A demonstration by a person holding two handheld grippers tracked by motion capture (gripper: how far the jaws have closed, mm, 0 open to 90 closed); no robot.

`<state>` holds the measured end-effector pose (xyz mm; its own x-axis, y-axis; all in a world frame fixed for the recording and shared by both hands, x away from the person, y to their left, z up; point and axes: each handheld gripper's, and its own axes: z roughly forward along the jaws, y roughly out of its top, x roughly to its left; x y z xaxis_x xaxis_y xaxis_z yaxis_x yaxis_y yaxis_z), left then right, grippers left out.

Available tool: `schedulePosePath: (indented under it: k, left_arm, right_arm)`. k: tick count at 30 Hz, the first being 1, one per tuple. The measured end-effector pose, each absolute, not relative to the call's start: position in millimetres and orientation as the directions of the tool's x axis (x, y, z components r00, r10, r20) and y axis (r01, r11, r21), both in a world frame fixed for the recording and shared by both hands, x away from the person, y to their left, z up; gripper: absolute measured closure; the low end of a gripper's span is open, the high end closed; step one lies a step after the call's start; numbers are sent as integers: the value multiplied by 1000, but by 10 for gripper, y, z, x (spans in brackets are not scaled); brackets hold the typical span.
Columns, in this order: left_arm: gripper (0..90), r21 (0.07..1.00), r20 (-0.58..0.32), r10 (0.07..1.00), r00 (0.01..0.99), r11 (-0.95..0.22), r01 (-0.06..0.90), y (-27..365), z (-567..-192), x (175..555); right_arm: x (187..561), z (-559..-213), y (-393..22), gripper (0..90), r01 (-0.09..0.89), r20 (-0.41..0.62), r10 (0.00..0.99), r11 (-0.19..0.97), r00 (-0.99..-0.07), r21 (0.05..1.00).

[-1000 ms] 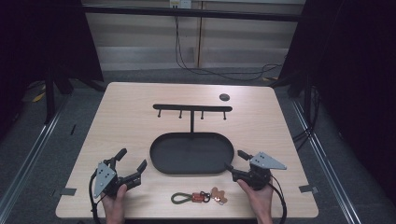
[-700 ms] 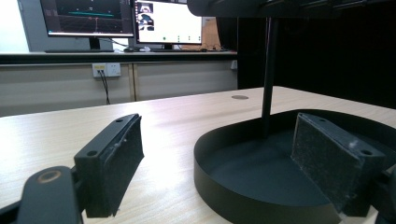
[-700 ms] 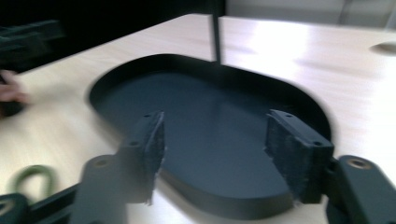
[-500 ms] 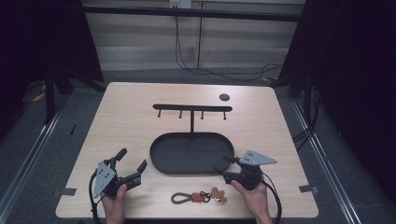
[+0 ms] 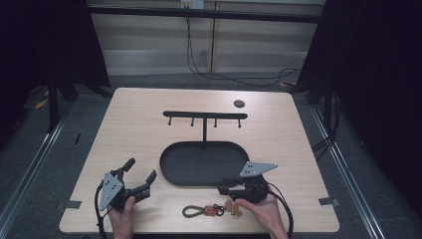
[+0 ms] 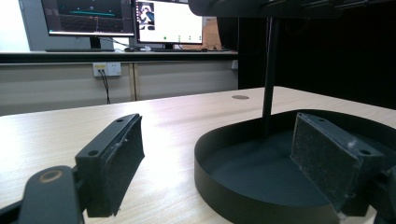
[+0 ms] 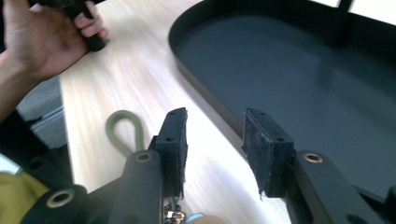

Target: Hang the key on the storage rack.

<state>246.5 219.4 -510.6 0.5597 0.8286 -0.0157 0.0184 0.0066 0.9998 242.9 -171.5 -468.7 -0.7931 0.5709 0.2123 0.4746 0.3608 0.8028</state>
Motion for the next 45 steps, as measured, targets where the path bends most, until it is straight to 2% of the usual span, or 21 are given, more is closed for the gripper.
schedulePosePath:
  k: [3, 9, 17, 25, 29, 34, 45]
  left_arm:
    - [167, 1000, -8, 830, 558, 0, 14, 2199, -5104, 2465]
    - [167, 1000, -8, 830, 558, 0, 14, 2199, -5104, 2465]
    - [167, 1000, -12, 829, 559, 4, 16, 2194, -5105, 2463]
    - [167, 1000, -9, 830, 557, 1, 13, 2196, -5105, 2463]
    - [166, 1000, -14, 827, 562, 6, 16, 2192, -5106, 2463]
    - [167, 1000, -8, 830, 558, 1, 13, 2196, -5105, 2464]
    - [166, 1000, -7, 830, 557, -1, 13, 2198, -5105, 2464]
  right_arm:
    - [2437, -4621, -1681, 649, 437, 157, 564, 404, -811, 804]
    - [2507, -4600, -1603, 715, 464, 198, 520, 451, -831, 763]
    - [2553, -4560, -1343, 704, 446, 209, 435, 565, -876, 694]
    - [2620, -4524, -1087, 705, 408, 193, 367, 708, -910, 577]
    - [2621, -4538, -966, 705, 401, 193, 354, 744, -915, 535]
    - [2632, -4575, -829, 663, 393, 200, 338, 773, -919, 498]
    - [2677, -4653, -628, 687, 371, 210, 309, 829, -928, 419]
